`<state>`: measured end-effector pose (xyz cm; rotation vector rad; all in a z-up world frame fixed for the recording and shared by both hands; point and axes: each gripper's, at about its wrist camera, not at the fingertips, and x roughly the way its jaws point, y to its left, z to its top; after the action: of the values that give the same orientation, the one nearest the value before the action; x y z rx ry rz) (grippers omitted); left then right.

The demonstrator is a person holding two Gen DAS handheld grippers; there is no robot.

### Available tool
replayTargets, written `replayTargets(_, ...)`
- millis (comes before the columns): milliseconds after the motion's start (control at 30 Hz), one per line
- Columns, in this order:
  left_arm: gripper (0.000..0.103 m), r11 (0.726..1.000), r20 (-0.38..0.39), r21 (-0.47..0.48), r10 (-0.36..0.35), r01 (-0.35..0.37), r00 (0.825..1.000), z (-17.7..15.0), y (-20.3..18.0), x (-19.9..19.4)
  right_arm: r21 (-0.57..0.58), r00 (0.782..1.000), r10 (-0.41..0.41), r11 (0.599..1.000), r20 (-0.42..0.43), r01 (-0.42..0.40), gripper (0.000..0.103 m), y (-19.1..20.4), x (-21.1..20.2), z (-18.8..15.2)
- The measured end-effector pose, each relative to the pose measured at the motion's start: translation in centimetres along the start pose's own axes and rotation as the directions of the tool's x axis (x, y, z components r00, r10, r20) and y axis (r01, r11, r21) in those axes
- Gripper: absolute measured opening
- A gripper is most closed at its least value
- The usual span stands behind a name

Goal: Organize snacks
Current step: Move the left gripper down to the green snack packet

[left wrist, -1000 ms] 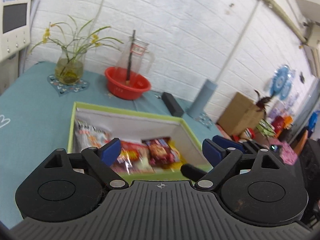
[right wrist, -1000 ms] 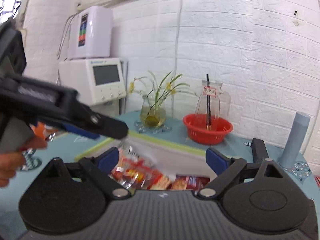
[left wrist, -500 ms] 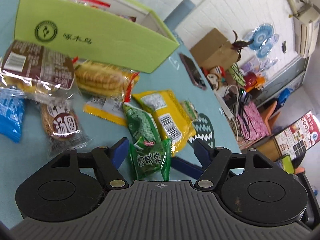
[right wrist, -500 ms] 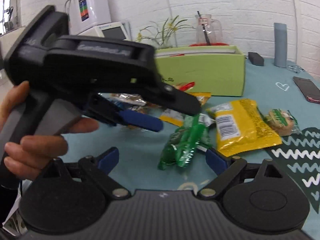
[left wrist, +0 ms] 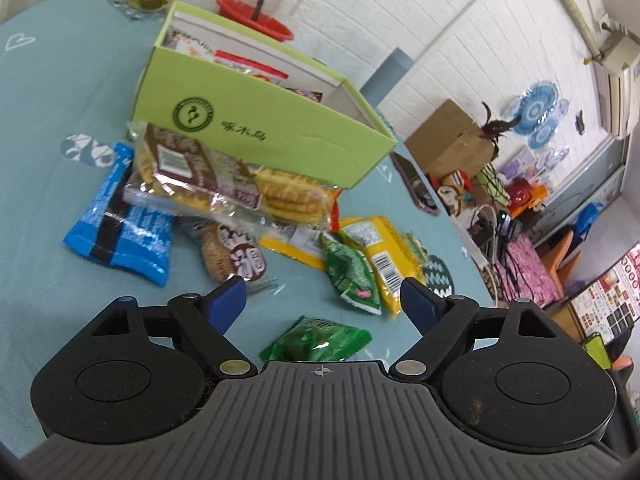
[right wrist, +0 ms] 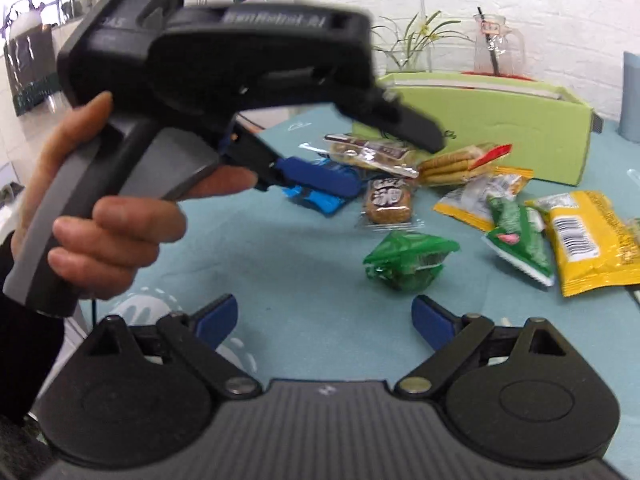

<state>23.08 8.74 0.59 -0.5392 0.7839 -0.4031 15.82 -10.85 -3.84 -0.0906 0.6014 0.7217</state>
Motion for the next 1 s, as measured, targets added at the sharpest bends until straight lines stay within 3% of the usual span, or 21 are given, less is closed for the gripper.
replayTargets(133, 0.072, 0.999, 0.0, -0.05, -0.011, 0.011, 1.0, -0.1, 1.2, -0.3, -0.059, 0.994, -0.104, 0.993, 0.037, 0.106, 0.093, -0.7, 0.6, 1.5)
replayTargets(300, 0.072, 0.997, 0.003, -0.079, 0.003, -0.003, 1.0, -0.4, 2.0, -0.9, -0.106, 0.996, -0.068, 0.992, 0.049, 0.073, 0.093, -0.7, 2.6, 2.7)
replayTargets(433, 0.077, 0.996, 0.016, -0.088, 0.007, -0.006, 1.0, -0.5, 2.4, -1.5, -0.094, 0.999, 0.034, 0.995, 0.013, -0.032, 0.093, 0.1, 2.1, 2.3)
replayTargets(700, 0.077, 0.999, -0.054, -0.03, -0.016, 0.014, 0.998, -1.4, 1.2, -0.1, -0.028, 0.998, -0.062, 0.998, 0.017, 0.063, 0.093, -0.4, 0.9, 1.5)
replayTargets(833, 0.073, 1.0, -0.074, 0.001, 0.001, -0.001, 0.997, -2.2, 0.7, 0.4, -0.014, 0.999, -0.035, 0.999, -0.017, 0.034, 0.086, -0.8, 1.9, 0.8)
replayTargets(900, 0.067, 1.0, -0.092, 0.015, 0.01, -0.008, 0.996, -2.4, 0.5, 1.0, -0.025, 0.999, -0.037, 0.999, -0.034, 0.036, 0.073, -1.1, 2.7, 0.7)
replayTargets(1000, 0.053, 1.0, -0.119, 0.026, -0.009, 0.012, 0.993, -2.7, 0.5, 2.4, -0.017, 0.999, -0.035, 0.999, -0.019, 0.035, 0.069, -1.7, 3.1, 0.7)
